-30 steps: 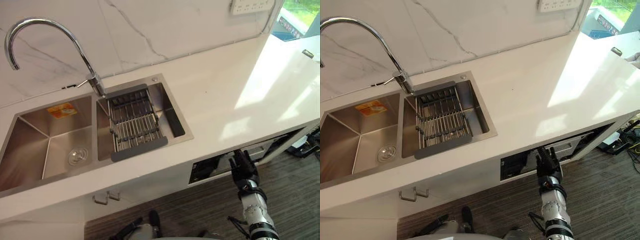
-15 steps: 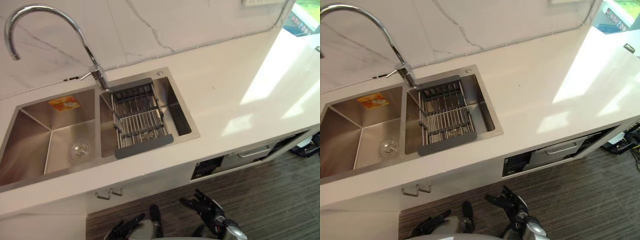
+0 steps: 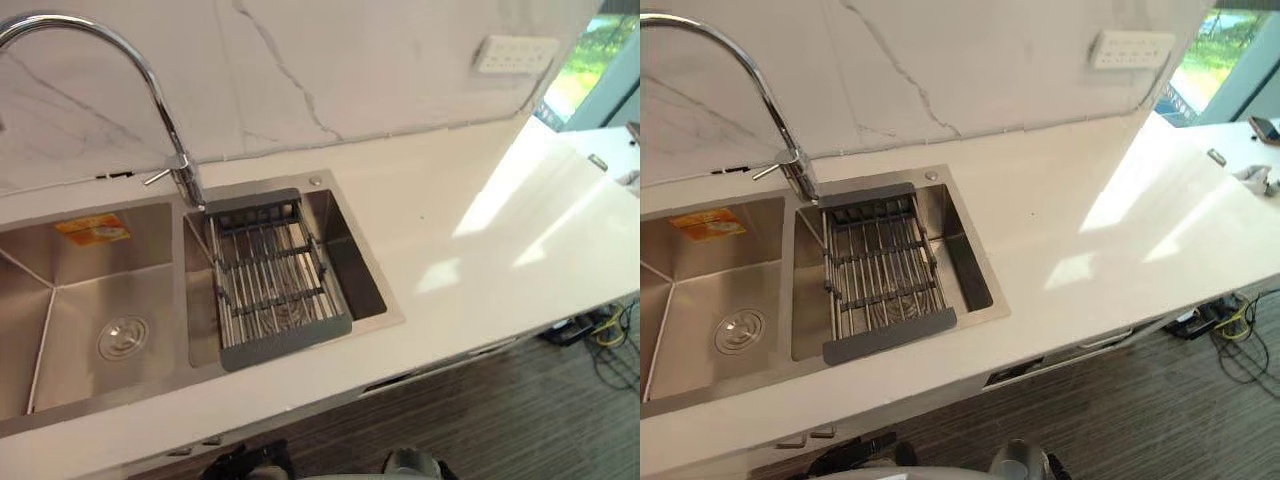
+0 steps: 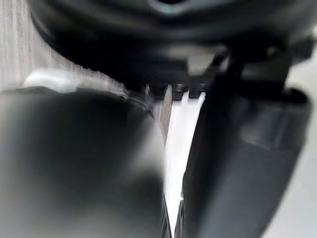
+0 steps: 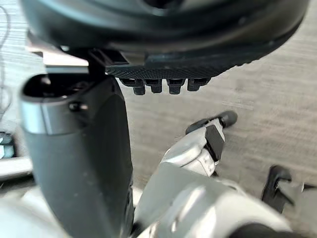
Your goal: Walk over to the sink, pick up the cup, carry it to the dishwasher, place the cup inside the dishwasher, then close the dishwasher door
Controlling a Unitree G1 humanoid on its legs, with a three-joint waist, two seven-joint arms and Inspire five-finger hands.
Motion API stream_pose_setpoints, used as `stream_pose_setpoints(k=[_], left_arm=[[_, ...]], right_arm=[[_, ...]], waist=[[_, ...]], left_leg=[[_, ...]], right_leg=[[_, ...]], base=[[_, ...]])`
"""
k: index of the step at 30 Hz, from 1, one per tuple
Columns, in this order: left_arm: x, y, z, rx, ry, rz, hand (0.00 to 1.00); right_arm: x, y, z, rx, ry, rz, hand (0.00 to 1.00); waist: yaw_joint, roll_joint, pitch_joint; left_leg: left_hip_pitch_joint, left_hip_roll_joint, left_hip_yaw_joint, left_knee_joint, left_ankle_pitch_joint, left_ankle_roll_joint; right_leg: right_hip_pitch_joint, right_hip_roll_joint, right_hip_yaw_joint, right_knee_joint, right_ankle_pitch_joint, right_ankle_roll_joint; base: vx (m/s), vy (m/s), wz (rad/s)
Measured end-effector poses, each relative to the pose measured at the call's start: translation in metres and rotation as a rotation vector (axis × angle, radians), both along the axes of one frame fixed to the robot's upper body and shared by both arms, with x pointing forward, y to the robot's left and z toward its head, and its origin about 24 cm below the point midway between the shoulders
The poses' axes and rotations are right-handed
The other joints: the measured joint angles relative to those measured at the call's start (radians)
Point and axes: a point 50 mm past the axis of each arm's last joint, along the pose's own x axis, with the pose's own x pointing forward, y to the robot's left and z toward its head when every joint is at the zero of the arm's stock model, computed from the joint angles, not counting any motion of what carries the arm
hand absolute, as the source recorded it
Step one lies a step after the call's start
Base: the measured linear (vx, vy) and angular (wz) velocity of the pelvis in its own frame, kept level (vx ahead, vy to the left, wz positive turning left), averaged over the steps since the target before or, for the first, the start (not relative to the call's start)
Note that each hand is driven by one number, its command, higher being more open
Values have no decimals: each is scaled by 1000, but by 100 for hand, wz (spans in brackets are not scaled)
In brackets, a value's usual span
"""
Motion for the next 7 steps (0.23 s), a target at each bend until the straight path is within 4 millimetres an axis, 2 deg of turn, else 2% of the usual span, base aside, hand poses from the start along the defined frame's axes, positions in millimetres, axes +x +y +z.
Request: stream_pose_setpoints(k=[1,2,3,5,7], left_arm=[[1,3,1,4,-3,-10,100],[1,4,1,7,-4,-18,100],[1,7,2,18,-3,-29,100],[0,2,0,11,-4,-17,100],[2,-1,0,5,-4,-18,100]], right_arm=[[4,4,0,21,-6,21,100],[5,7,-1,33,-7,26,100],[7,14,-2,63,-5,26,100],[18,15,-1,91,-16,34,100],[29,17,-1,112,-30,62,100]], waist=[[2,-3,-1],[2,-9,-3],[3,-42,-7],[26,-19,-13],[23,-9,-14]], left_leg=[[0,11,-25,9,3,-18],[-1,10,-37,13,1,-25],[3,-11,-65,13,-2,-39],[7,16,-57,1,-2,-61],[-2,25,-52,-3,2,-70]], right_leg=[[4,40,50,-92,13,3],[9,48,67,-143,45,2],[16,39,75,-212,156,13],[54,75,60,-285,136,15],[80,96,50,-363,130,6]], base=[[138,-150,75],[140,-230,78],[109,-213,53],[123,-231,4],[62,-143,-16]])
